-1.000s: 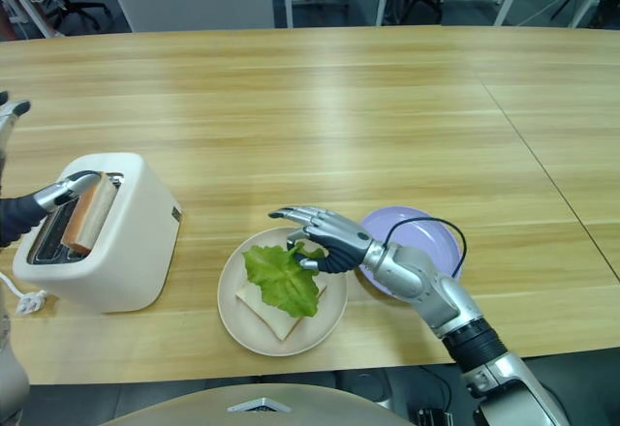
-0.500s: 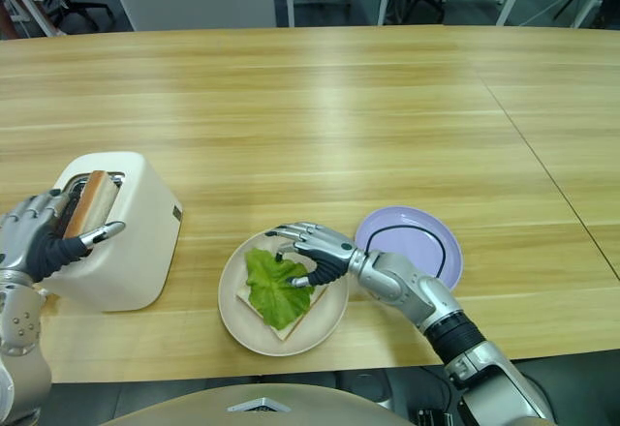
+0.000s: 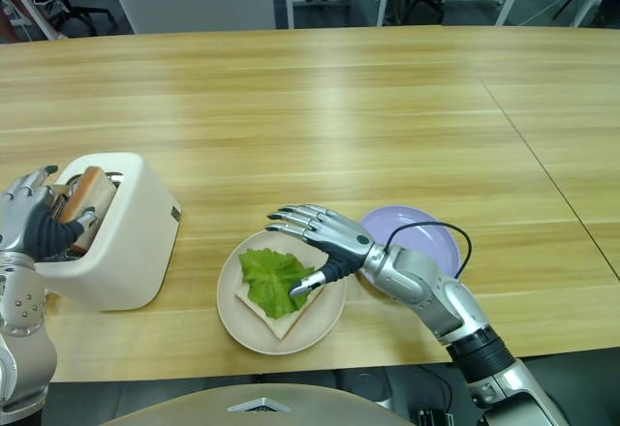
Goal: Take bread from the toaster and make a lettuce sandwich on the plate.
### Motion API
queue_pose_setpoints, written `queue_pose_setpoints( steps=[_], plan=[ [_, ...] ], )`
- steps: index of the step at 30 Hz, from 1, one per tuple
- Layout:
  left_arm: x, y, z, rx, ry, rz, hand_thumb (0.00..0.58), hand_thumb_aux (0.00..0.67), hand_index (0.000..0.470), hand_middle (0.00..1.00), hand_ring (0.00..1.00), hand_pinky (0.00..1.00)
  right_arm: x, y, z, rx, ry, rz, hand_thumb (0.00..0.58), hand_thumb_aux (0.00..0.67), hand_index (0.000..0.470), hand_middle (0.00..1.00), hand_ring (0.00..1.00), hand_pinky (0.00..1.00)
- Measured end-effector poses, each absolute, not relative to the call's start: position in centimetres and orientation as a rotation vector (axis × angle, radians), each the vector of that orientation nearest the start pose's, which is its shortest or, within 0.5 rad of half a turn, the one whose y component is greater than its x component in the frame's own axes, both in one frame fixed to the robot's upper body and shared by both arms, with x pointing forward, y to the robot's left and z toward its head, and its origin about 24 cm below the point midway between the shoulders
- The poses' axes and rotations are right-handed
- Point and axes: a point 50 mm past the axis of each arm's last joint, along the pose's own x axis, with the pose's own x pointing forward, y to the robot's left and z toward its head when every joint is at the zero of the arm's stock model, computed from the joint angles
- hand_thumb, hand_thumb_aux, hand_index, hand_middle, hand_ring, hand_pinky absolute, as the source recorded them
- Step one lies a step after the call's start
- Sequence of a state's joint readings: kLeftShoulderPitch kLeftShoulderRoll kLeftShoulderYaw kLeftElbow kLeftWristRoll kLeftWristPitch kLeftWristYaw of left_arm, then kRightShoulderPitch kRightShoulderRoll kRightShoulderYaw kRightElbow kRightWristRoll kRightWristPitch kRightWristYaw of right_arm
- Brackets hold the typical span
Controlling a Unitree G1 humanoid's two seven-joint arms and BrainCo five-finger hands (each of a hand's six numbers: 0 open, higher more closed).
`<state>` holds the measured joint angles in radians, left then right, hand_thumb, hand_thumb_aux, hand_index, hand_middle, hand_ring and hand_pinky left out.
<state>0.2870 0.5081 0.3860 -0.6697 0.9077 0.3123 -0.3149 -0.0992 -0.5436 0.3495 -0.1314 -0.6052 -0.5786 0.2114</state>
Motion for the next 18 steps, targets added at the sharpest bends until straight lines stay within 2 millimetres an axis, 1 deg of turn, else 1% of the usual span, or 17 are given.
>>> queue_pose_setpoints(
  steps=[5, 12, 14, 15, 16, 18],
  plan=[
    [17.0, 27.2, 20.3, 1.403, -0.1, 0.454, 0.58, 0.67, 0.46, 1.0, 1.0, 1.0, 21.3, -12.2, 9.9, -1.096, -0.653, 0.803, 0.0, 0.0, 0.0, 0.0, 0.0, 0.0],
    [15.8, 25.1, 24.7, 1.348, -0.367, 0.511, 0.58, 0.67, 0.46, 1.0, 1.0, 1.0, 20.3, -13.7, 10.8, -1.097, -0.656, 0.749, 0.0, 0.0, 0.0, 0.0, 0.0, 0.0],
    [15.5, 24.7, 25.3, 1.29, -0.412, 0.506, 0.58, 0.67, 0.46, 1.0, 1.0, 1.0, 19.9, -13.9, 11.1, -1.095, -0.674, 0.739, 0.0, 0.0, 0.0, 0.0, 0.0, 0.0],
    [15.3, 24.1, 25.5, 1.203, -0.44, 0.475, 0.58, 0.67, 0.46, 1.0, 1.0, 1.0, 19.3, -14.0, 11.3, -1.096, -0.697, 0.737, 0.0, 0.0, 0.0, 0.0, 0.0, 0.0],
    [15.3, 23.8, 25.4, 1.161, -0.449, 0.446, 0.58, 0.67, 0.46, 1.0, 1.0, 1.0, 19.0, -14.0, 11.4, -1.096, -0.717, 0.74, 0.0, 0.0, 0.0, 0.0, 0.0, 0.0],
    [15.6, 22.7, 24.8, 1.055, -0.449, 0.333, 0.58, 0.67, 0.46, 1.0, 1.0, 1.0, 18.3, -14.2, 11.9, -1.101, -0.759, 0.736, 0.0, 0.0, 0.0, 0.0, 0.0, 0.0]
  ],
)
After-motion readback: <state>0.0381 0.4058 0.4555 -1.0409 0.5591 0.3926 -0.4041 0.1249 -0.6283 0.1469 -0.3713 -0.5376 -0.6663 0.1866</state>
